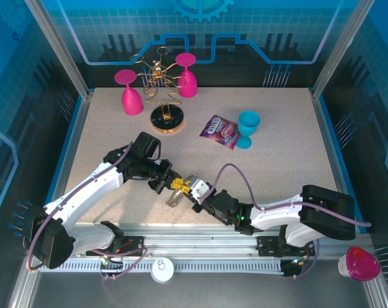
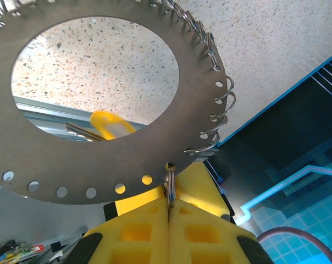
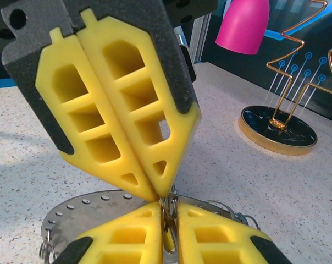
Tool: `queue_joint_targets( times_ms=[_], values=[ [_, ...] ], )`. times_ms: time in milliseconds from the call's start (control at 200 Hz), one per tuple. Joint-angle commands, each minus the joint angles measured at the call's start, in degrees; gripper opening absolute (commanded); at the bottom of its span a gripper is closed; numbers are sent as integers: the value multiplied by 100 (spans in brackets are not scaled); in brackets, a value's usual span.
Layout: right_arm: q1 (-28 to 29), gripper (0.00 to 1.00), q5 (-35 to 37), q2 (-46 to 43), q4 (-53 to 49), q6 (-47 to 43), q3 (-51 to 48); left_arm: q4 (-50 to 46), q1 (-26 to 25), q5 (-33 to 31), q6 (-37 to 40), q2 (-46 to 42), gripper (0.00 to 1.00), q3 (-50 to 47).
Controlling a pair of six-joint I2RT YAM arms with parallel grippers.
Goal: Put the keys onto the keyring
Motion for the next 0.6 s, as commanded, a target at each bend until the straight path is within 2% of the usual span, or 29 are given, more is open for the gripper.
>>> queue_joint_targets(
  times_ms=[0,260,595],
  values=[
    [-110,13,237,-19,-24,95,-104,-39,50,213,-140,-142,0,-50],
    [-162,24,-100,37,263,-346,-50,-46,53,219,-143,-146,0,-55],
    [-325,19,-482,227,506,-657,77,-58,54,223,-154,-158,0,-63]
  ],
)
